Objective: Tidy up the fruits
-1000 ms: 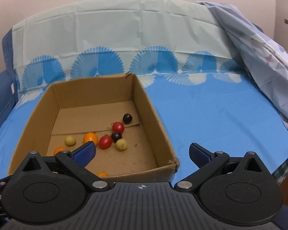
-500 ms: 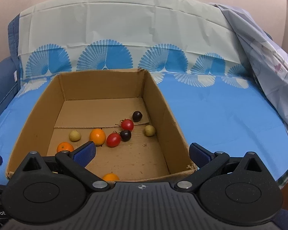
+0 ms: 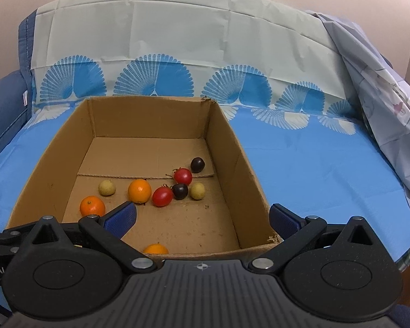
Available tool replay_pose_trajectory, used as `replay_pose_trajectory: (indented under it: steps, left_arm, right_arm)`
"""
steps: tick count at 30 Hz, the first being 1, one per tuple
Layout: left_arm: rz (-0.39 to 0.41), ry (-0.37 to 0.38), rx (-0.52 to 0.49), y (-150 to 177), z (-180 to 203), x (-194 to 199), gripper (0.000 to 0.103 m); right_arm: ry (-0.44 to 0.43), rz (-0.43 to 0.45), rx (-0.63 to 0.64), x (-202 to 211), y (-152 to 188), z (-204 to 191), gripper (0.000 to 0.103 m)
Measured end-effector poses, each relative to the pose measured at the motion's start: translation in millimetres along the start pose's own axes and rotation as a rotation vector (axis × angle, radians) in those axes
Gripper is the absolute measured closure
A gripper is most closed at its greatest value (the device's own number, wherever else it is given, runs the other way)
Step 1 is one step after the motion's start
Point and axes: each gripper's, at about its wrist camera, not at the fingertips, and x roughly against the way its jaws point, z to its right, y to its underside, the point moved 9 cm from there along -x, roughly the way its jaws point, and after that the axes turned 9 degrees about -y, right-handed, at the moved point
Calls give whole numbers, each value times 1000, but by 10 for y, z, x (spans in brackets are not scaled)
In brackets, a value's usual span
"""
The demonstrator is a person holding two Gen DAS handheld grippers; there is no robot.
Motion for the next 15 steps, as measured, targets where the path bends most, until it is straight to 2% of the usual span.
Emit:
replay_pose_trajectory:
  steps: [15]
  left_arm:
    - [3, 4, -11, 6, 34, -6, 0]
  right_arm:
    - [-12, -5, 49, -21, 5, -86, 1]
